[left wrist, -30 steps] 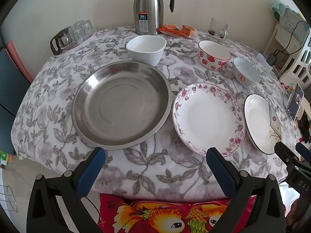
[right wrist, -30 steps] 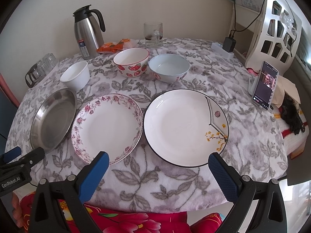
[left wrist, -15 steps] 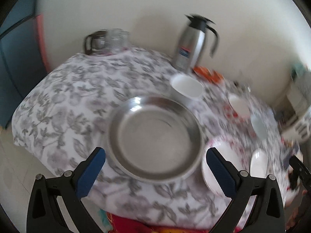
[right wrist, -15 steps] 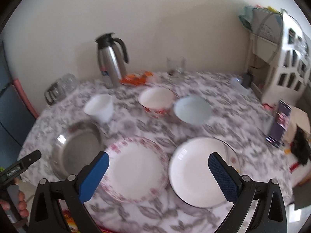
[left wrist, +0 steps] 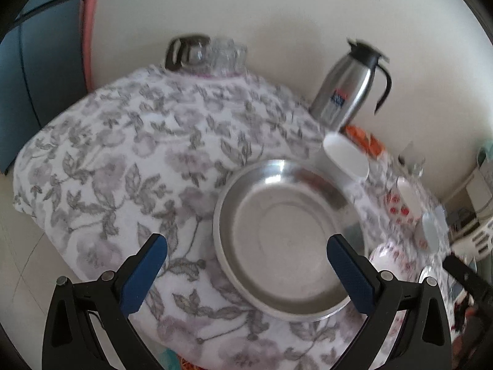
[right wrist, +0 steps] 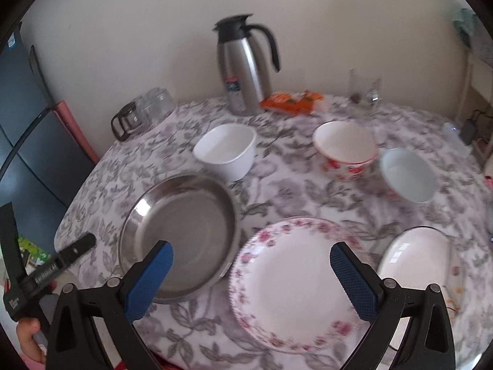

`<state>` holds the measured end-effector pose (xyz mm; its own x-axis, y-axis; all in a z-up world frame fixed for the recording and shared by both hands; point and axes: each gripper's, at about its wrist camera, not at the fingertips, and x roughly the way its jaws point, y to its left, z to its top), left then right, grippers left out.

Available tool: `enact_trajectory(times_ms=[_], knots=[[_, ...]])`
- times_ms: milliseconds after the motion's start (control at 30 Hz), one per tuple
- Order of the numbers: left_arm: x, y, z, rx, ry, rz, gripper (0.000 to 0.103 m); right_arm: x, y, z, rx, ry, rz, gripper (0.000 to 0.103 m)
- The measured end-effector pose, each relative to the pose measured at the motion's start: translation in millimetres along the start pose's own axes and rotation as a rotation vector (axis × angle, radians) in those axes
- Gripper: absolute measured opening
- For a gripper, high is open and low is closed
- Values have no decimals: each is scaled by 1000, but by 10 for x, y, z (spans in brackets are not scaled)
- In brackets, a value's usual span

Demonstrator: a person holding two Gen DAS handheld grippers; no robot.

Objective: Organize plates and bowls
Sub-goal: 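Reach both tools to the steel basin rim and close on it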

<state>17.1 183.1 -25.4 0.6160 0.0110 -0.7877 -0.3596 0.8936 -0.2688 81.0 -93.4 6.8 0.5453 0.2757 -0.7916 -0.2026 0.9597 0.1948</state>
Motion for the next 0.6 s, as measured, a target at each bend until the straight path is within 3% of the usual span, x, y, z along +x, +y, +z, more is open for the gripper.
enact_trajectory(times_ms=[100, 267, 600], knots=[[126, 104, 2, -37, 42, -19, 103, 174, 60, 15, 11, 17, 26, 98], [295, 203, 7, -58, 72, 31, 103, 502, 118, 49, 18, 62, 57, 83], [682, 362, 31, -103, 147, 5, 101, 1087, 149, 146, 3, 128, 72, 54]])
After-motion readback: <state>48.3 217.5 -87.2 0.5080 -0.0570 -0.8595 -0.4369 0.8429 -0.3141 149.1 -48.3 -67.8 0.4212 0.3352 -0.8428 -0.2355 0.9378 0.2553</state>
